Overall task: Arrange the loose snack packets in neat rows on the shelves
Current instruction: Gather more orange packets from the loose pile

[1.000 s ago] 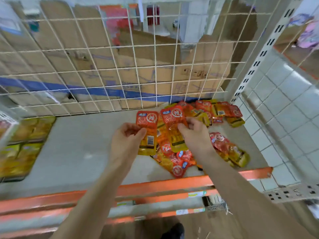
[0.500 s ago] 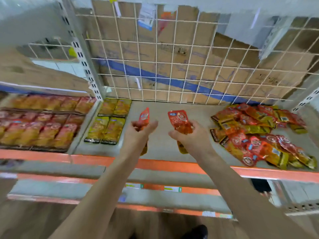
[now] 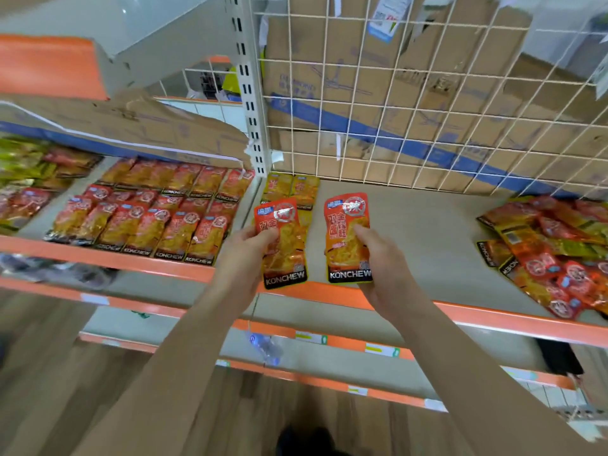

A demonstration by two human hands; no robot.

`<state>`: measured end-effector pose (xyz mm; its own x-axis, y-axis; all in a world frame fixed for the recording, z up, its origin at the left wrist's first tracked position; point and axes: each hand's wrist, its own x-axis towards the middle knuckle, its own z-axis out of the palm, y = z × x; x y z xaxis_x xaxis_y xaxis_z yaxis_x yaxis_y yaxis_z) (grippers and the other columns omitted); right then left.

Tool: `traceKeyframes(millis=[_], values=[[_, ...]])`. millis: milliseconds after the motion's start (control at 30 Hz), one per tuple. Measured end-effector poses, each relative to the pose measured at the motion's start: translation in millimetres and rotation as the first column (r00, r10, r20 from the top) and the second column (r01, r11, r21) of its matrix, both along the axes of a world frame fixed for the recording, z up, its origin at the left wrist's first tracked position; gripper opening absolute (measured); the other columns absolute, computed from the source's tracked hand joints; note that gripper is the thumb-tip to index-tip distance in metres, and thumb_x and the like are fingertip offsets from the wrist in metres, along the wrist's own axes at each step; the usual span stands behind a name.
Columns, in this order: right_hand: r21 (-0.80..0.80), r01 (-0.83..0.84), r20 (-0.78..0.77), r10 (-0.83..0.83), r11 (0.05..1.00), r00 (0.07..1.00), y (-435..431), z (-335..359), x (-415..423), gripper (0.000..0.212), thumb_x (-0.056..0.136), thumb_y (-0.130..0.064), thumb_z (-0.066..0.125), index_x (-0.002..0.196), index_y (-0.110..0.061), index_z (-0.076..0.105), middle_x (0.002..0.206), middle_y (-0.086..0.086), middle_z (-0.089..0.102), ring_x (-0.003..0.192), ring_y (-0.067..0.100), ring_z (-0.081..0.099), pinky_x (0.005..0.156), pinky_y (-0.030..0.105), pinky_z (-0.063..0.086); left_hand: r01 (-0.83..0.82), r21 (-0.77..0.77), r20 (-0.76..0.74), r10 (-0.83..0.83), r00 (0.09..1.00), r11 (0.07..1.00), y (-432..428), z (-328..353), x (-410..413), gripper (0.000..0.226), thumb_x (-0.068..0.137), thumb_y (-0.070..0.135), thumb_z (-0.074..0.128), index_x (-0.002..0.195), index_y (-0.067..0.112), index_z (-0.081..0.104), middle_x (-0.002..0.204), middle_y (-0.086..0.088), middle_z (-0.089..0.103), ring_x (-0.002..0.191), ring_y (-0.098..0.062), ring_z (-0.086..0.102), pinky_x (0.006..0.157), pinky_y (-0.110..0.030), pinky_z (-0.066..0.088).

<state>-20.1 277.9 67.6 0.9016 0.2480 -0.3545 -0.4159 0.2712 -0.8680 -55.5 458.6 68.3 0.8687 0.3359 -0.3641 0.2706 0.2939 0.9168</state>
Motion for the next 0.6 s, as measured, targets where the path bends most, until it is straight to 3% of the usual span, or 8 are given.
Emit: traceKeyframes(millis=[100, 167, 267, 400, 467, 533, 600], values=[[0.018, -0.075, 0.001, 0.075, 0.997, 0.997, 17, -6, 7, 0.023, 0.102, -0.021, 0.047, 0.099, -0.010, 0.067, 0.084, 0.007, 0.074, 0.069, 0.019, 0.071, 0.066, 0.033, 0.057, -0.081, 0.026, -0.012, 0.081, 0.997, 0.996, 22, -2, -8, 0.016, 0.095, 0.009, 0.062, 0.110, 0.007, 0.069, 0.082, -0.001, 0.077, 0.074, -0.016, 0.074, 0.071, -0.034, 0.057], [-0.010, -0.112, 0.027, 0.112, 0.994, 0.993, 31, -9, 11, 0.024, 0.103, -0.020, 0.047, 0.104, -0.006, 0.067, 0.091, 0.011, 0.073, 0.072, 0.021, 0.071, 0.064, 0.030, 0.058, -0.113, 0.064, -0.018, 0.114, 0.993, 0.992, 36, 0, -16, 0.012, 0.095, 0.009, 0.064, 0.101, 0.009, 0.073, 0.079, 0.000, 0.076, 0.071, -0.015, 0.073, 0.079, -0.037, 0.057], [-0.054, -0.129, 0.063, 0.132, 0.990, 0.989, 57, -11, 15, 0.024, 0.101, -0.011, 0.050, 0.115, 0.004, 0.063, 0.103, 0.019, 0.069, 0.086, 0.030, 0.068, 0.081, 0.044, 0.057, -0.140, 0.127, -0.038, 0.146, 0.989, 0.982, 59, 3, -26, 0.013, 0.095, 0.012, 0.066, 0.087, 0.012, 0.077, 0.092, -0.011, 0.076, 0.088, -0.029, 0.072, 0.098, -0.051, 0.053], [-0.078, -0.184, 0.108, 0.192, 0.980, 0.975, 97, -14, 16, 0.018, 0.098, -0.003, 0.054, 0.112, -0.001, 0.064, 0.108, 0.025, 0.069, 0.094, 0.035, 0.069, 0.089, 0.051, 0.056, -0.211, 0.143, -0.032, 0.218, 0.975, 0.967, 97, 3, -34, 0.015, 0.092, 0.016, 0.070, 0.080, 0.015, 0.078, 0.101, -0.020, 0.074, 0.098, -0.039, 0.070, 0.099, -0.058, 0.051], [-0.086, -0.190, 0.131, 0.200, 0.978, 0.971, 118, -17, 15, 0.014, 0.097, -0.002, 0.056, 0.105, -0.006, 0.067, 0.101, 0.018, 0.071, 0.093, 0.034, 0.068, 0.086, 0.050, 0.057, -0.224, 0.141, -0.025, 0.230, 0.973, 0.964, 119, 1, -38, 0.011, 0.091, 0.016, 0.071, 0.082, 0.013, 0.077, 0.091, -0.015, 0.076, 0.088, -0.034, 0.072, 0.097, -0.057, 0.053], [-0.092, -0.185, 0.143, 0.197, 0.978, 0.970, 140, -21, 13, 0.015, 0.096, -0.002, 0.058, 0.100, -0.012, 0.069, 0.087, 0.000, 0.071, 0.079, 0.018, 0.067, 0.071, 0.036, 0.057, -0.227, 0.136, -0.014, 0.231, 0.973, 0.964, 142, -6, -40, 0.012, 0.092, 0.016, 0.071, 0.082, 0.012, 0.077, 0.082, -0.008, 0.075, 0.077, -0.027, 0.070, 0.096, -0.055, 0.054], [-0.105, -0.189, 0.139, 0.202, 0.976, 0.969, 165, -24, 8, 0.013, 0.096, -0.005, 0.060, 0.101, -0.013, 0.069, 0.080, -0.007, 0.069, 0.071, 0.008, 0.066, 0.069, 0.030, 0.053, -0.253, 0.128, -0.018, 0.258, 0.966, 0.959, 169, -13, -41, 0.024, 0.092, 0.013, 0.070, 0.070, 0.016, 0.077, 0.073, -0.002, 0.074, 0.067, -0.020, 0.069, 0.093, -0.050, 0.054]])
